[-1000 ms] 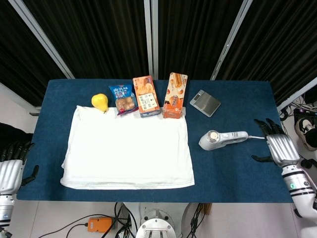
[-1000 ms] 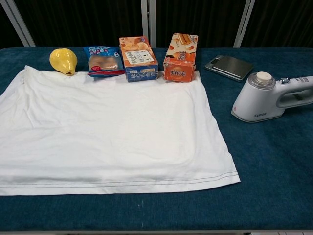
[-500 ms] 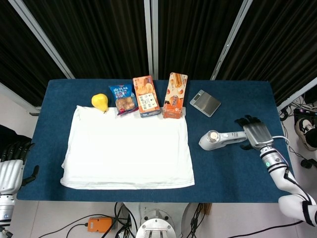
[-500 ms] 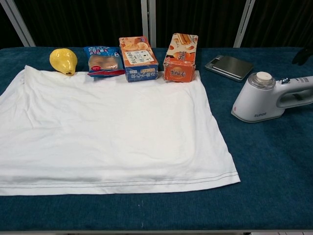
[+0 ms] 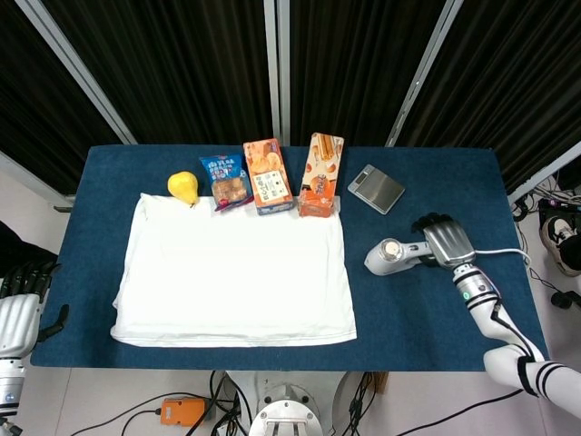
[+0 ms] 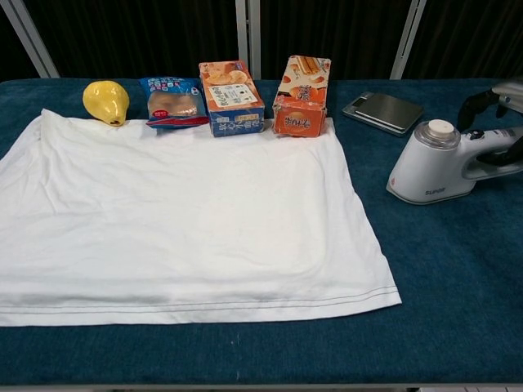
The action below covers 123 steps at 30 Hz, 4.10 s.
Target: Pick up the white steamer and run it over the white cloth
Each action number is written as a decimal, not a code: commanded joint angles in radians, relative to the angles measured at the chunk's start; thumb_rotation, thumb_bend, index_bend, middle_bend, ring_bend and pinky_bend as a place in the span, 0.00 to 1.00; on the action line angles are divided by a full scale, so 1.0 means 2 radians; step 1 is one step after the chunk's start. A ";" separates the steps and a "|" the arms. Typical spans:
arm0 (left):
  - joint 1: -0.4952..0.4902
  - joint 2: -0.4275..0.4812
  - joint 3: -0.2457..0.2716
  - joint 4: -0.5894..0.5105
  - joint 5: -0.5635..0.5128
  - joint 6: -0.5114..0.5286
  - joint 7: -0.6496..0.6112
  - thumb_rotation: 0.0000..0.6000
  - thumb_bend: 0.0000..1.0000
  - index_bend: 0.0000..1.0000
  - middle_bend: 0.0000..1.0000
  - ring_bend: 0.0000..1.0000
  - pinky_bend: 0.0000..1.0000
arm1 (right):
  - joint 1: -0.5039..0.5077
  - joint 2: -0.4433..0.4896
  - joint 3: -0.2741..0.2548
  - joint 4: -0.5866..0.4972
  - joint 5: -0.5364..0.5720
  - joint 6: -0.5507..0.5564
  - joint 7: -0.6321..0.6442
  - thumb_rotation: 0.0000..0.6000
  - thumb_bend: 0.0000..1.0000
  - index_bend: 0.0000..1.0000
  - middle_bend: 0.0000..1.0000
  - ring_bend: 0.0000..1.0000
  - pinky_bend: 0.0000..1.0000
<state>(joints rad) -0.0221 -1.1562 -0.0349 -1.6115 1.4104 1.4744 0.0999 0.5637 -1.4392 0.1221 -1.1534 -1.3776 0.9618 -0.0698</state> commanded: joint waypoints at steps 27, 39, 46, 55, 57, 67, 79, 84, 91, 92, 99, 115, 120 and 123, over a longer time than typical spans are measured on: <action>-0.001 -0.007 0.000 0.014 -0.003 -0.005 -0.010 1.00 0.32 0.14 0.12 0.04 0.00 | 0.005 -0.154 -0.021 0.239 -0.059 0.078 0.173 1.00 0.67 0.77 0.68 0.63 0.81; -0.001 -0.007 0.000 0.017 -0.007 -0.007 -0.011 1.00 0.32 0.14 0.12 0.04 0.00 | -0.010 -0.189 -0.010 0.282 -0.054 0.119 0.242 1.00 0.67 0.92 0.83 0.80 0.99; -0.002 -0.007 -0.001 0.017 -0.007 -0.009 -0.010 1.00 0.32 0.14 0.12 0.04 0.00 | -0.016 -0.189 0.002 0.271 -0.044 0.129 0.268 1.00 0.67 0.93 0.84 0.82 1.00; -0.003 -0.004 -0.001 0.014 -0.007 -0.009 -0.006 1.00 0.32 0.14 0.12 0.04 0.00 | -0.008 -0.140 0.016 0.183 -0.052 0.160 0.237 1.00 0.72 0.95 0.86 0.85 1.00; -0.004 -0.004 -0.001 0.014 -0.006 -0.008 -0.006 1.00 0.32 0.14 0.12 0.04 0.00 | -0.003 -0.128 0.019 0.153 -0.057 0.166 0.213 1.00 0.75 0.96 0.87 0.85 1.00; -0.018 -0.001 0.005 0.013 0.014 -0.025 0.008 1.00 0.32 0.14 0.12 0.04 0.00 | 0.056 -0.126 0.039 0.056 -0.063 0.127 0.069 1.00 0.78 0.97 0.88 0.86 1.00; -0.115 -0.023 0.036 0.005 0.104 -0.150 0.024 0.67 0.33 0.14 0.12 0.02 0.00 | 0.114 -0.156 0.064 0.061 -0.029 0.057 0.007 1.00 0.78 0.97 0.88 0.86 1.00; -0.143 -0.055 0.040 0.020 0.103 -0.195 0.009 0.14 0.34 0.14 0.11 0.00 0.00 | 0.124 -0.172 0.063 0.073 -0.024 0.049 -0.005 1.00 0.78 0.98 0.88 0.86 1.00; -0.156 -0.086 0.050 0.045 0.096 -0.217 -0.018 0.00 0.32 0.14 0.10 0.00 0.00 | 0.138 -0.198 0.062 0.095 -0.023 0.046 -0.009 1.00 0.78 0.98 0.88 0.86 1.00; -0.156 -0.088 0.051 0.047 0.096 -0.217 -0.016 0.00 0.32 0.14 0.10 0.00 0.00 | 0.140 -0.202 0.062 0.098 -0.023 0.046 -0.009 1.00 0.78 0.98 0.88 0.86 1.00; -0.157 -0.100 0.059 0.056 0.090 -0.216 -0.006 0.00 0.32 0.14 0.10 0.00 0.00 | 0.150 -0.238 0.052 0.141 -0.033 0.052 -0.002 1.00 0.79 0.98 0.88 0.86 1.00; -0.158 -0.115 0.071 0.067 0.083 -0.212 0.005 0.00 0.32 0.14 0.10 0.00 0.00 | 0.156 -0.280 -0.002 0.208 -0.087 0.072 0.060 1.00 0.78 0.98 0.88 0.86 1.00; -0.159 -0.117 0.074 0.068 0.081 -0.211 0.006 0.00 0.32 0.14 0.10 0.00 0.00 | 0.144 -0.272 -0.024 0.195 -0.106 0.090 0.080 1.00 0.78 0.99 0.88 0.86 1.00; -0.159 -0.118 0.075 0.069 0.080 -0.211 0.007 0.00 0.32 0.14 0.10 0.00 0.00 | 0.135 -0.263 -0.039 0.181 -0.120 0.104 0.086 1.00 0.78 0.99 0.88 0.86 1.00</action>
<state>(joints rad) -0.3399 -1.3910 0.1151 -1.4744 1.5702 1.0532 0.1146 0.8423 -1.9730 0.0551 -0.7809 -1.6075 1.1591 0.0959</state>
